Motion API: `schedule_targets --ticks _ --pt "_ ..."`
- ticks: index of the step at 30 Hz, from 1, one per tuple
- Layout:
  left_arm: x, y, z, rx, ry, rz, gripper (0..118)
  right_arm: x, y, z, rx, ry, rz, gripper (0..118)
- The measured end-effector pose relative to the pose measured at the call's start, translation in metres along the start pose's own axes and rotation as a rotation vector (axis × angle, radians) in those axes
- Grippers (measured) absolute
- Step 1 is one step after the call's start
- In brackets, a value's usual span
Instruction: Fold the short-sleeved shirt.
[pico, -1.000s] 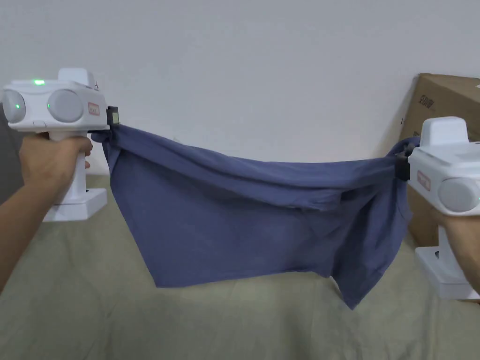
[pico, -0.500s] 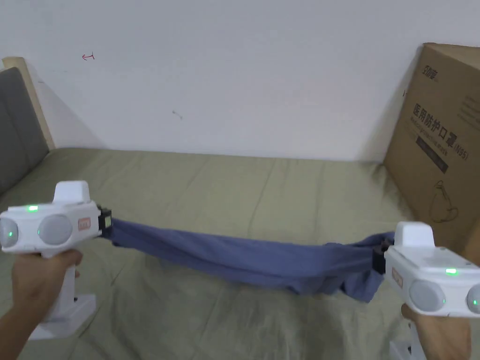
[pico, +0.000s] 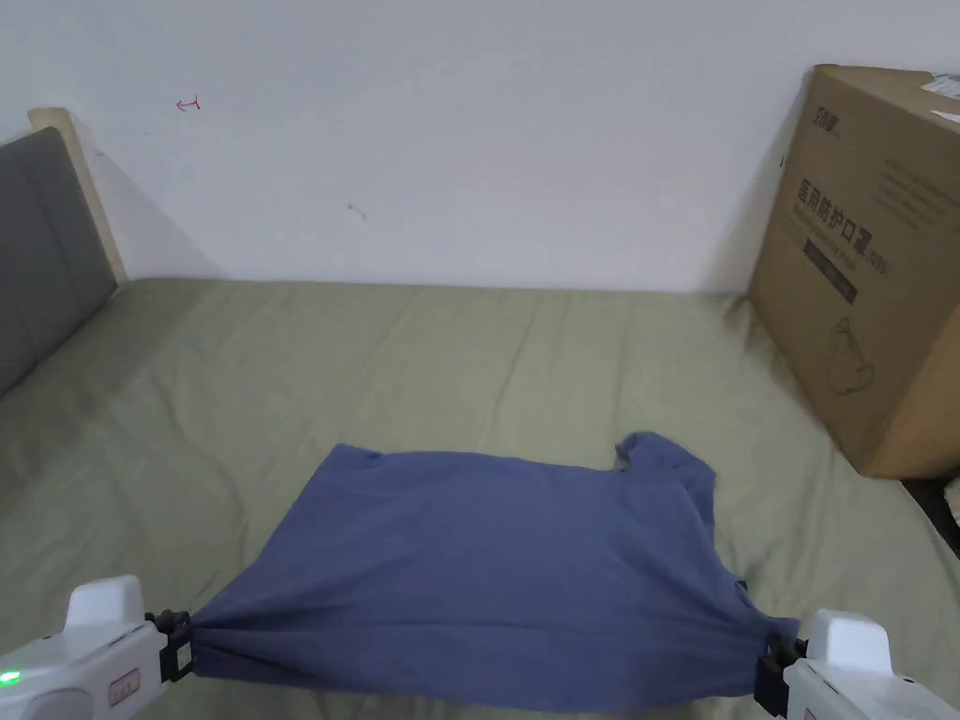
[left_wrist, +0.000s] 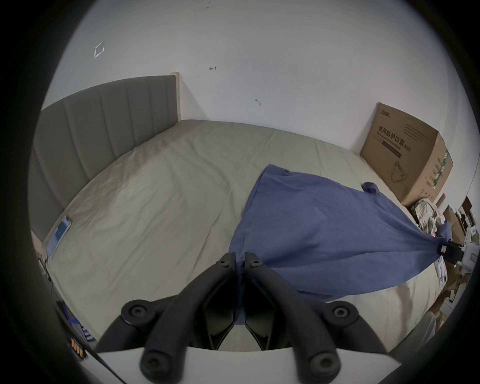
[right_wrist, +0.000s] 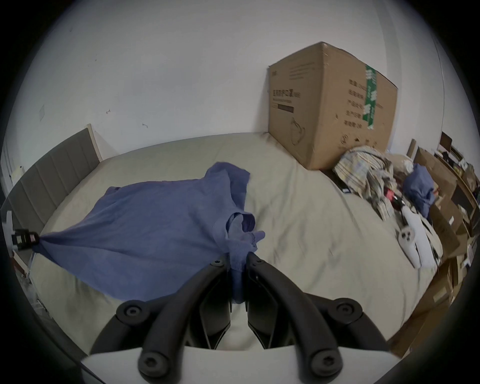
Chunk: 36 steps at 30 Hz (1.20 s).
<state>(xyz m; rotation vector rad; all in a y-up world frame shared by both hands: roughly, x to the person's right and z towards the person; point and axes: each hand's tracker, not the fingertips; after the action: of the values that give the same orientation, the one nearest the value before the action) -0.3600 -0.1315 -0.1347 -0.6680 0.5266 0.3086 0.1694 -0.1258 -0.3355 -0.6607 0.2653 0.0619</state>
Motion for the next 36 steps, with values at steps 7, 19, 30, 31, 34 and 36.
schedule_targets --ticks 7,19,30,31,34,36 --pt "-0.012 -0.066 0.039 -0.059 0.019 -0.021 3 0.021 -0.052 0.036 -0.079 -0.021 -0.016 6" --pt "-0.018 -0.124 0.015 -0.304 0.109 -0.004 3 0.028 -0.121 -0.003 -0.423 -0.07 -0.064 6" --pt "0.005 -0.06 0.051 -0.135 -0.007 0.086 98 0.016 -0.057 0.037 -0.23 -0.048 -0.022 82" --pt "0.013 -0.047 0.064 -0.083 -0.023 0.082 101 0.014 -0.042 0.047 -0.178 -0.042 -0.022 82" --pt "0.034 -0.007 0.095 0.099 -0.065 0.014 101 0.005 0.004 0.088 0.057 -0.032 -0.005 82" --pt "0.048 0.014 0.116 0.228 -0.085 0.003 101 -0.002 0.026 0.112 0.195 -0.039 0.021 82"
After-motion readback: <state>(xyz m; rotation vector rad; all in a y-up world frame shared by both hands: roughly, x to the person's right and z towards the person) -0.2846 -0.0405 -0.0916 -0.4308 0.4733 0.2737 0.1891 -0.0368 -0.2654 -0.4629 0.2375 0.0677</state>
